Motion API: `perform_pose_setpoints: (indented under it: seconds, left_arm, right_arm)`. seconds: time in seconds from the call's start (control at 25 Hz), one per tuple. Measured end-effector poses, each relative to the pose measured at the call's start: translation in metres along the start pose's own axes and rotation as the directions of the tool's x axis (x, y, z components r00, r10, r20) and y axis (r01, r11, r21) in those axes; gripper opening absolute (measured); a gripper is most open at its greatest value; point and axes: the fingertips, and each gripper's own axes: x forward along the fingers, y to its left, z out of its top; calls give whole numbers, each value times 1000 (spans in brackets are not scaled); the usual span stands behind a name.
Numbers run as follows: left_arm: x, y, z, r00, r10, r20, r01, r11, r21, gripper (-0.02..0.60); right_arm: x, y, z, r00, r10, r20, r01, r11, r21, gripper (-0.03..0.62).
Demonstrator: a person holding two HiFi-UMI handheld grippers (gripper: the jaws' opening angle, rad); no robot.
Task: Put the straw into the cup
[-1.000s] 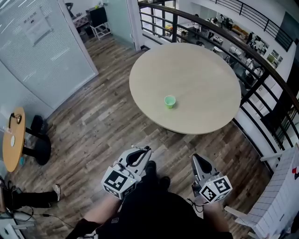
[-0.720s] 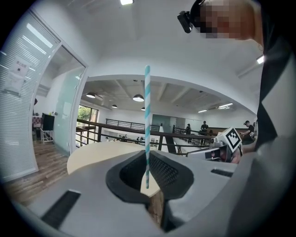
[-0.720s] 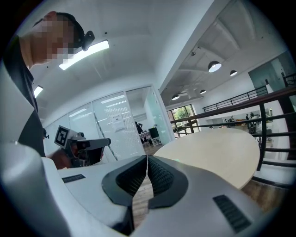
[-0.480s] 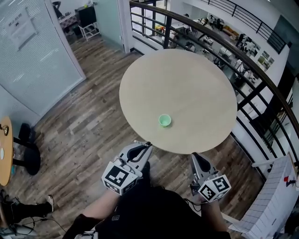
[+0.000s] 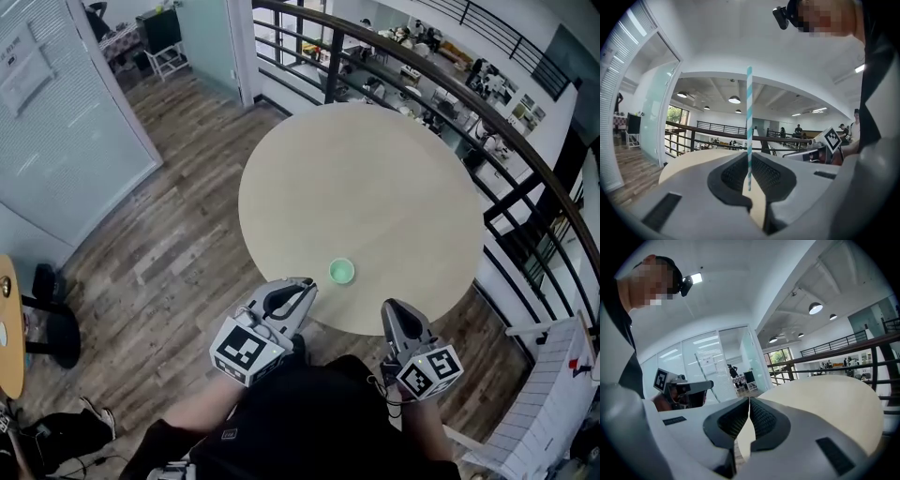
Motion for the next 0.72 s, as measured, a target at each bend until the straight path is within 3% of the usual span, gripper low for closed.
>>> perform_pose_setpoints:
  seconds: [0.4, 0.72]
  left_arm:
    - [45, 22, -14, 999, -23, -48, 20, 998, -60, 28]
    - [85, 18, -11, 995, 33, -99, -36, 999, -38, 28]
  right_arm:
    - [28, -35, 2, 1000, -13, -16, 14, 999, 38, 25]
    - [38, -82, 12, 999, 41, -14, -40, 997, 66, 23]
